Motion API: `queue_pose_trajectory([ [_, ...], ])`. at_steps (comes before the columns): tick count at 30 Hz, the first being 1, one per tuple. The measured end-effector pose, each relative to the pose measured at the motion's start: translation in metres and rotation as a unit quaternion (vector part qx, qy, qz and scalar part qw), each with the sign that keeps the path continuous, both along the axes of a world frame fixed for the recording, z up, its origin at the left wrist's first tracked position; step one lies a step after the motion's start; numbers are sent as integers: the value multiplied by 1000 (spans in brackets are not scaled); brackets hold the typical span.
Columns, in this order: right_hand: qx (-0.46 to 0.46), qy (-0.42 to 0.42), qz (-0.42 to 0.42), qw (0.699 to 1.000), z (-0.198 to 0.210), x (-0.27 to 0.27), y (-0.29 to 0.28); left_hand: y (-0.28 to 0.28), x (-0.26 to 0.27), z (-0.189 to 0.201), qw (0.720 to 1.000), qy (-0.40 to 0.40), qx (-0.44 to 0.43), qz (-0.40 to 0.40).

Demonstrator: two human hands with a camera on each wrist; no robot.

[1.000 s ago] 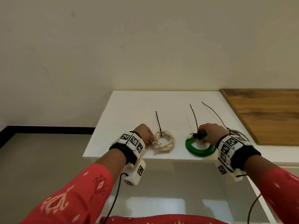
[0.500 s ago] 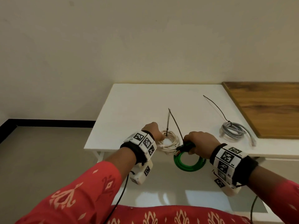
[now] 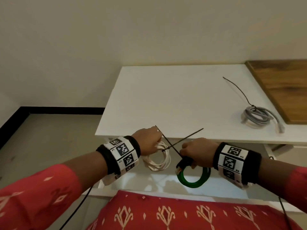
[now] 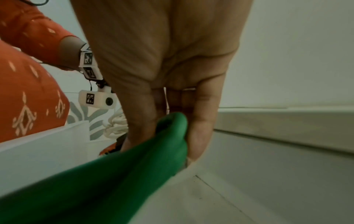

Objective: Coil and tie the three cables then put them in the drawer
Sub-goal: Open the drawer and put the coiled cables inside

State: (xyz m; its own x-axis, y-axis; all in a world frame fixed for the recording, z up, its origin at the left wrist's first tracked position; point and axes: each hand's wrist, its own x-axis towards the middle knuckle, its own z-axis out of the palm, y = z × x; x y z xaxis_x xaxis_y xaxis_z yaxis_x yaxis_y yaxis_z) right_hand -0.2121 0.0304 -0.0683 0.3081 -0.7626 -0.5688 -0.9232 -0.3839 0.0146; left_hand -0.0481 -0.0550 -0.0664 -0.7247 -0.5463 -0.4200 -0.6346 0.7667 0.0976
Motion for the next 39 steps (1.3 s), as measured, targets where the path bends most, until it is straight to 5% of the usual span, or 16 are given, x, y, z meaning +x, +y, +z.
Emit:
queue_pose_trajectory([
  [6,51,28,31,998,-36,12,-14,14,4,-20,985,-119,-76,-102],
  [12,80,3,-46,996,-77,-1,-32,-9,8,-52,980,-200,16,4],
  [21,111,-101,-219,964,-143,-12,-64,-50,4,-151,970,-193,43,144],
  [29,98,-106,-257,956,-193,-3,-69,-49,15,-170,959,-163,68,222],
  [39,100,-104,-285,948,-221,-3,-64,-47,20,-192,955,-178,80,221],
])
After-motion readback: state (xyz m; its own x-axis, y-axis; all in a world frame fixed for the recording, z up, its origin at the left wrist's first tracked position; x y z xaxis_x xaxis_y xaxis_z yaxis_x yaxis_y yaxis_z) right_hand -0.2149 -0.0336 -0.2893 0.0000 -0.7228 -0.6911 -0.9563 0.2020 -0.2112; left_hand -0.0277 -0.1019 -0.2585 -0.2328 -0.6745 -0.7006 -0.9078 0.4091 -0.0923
